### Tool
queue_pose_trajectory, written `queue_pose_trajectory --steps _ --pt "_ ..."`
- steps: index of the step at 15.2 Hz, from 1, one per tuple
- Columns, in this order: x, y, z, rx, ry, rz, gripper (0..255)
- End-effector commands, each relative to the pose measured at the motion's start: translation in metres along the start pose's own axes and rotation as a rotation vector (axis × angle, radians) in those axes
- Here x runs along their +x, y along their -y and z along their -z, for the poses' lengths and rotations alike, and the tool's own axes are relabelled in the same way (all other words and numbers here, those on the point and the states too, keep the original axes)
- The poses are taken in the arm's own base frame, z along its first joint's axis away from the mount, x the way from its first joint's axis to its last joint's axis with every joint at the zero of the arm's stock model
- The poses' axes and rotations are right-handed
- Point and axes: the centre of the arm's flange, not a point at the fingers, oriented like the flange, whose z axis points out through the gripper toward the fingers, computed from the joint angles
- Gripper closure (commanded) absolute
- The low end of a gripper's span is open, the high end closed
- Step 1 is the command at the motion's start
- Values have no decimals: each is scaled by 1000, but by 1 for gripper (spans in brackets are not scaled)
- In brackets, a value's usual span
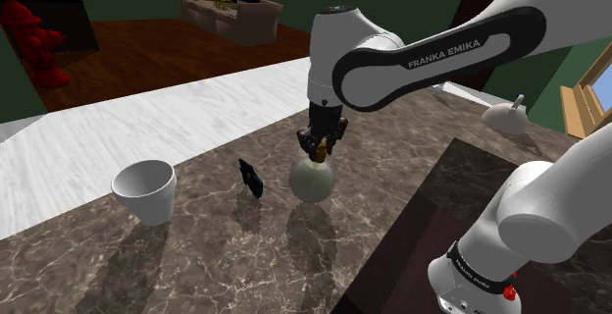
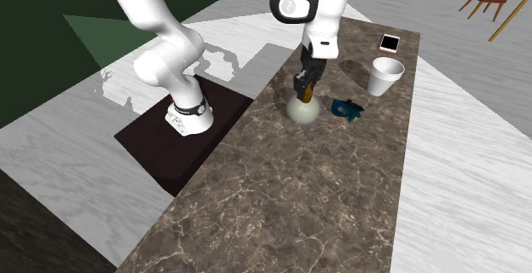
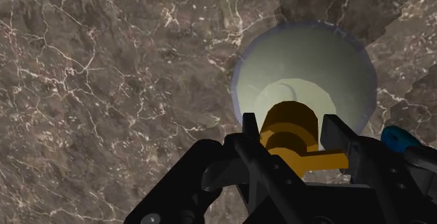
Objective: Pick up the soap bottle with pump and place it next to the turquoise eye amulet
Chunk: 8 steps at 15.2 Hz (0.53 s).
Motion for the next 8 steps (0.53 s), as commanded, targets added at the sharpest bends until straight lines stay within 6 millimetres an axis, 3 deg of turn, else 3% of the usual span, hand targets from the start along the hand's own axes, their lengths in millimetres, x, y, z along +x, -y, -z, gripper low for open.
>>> queue_pose_trajectory --steps 1,8 --pt "-2 1 -10 1 -1 0 255" --pt "-2 2 -18 1 -1 0 255"
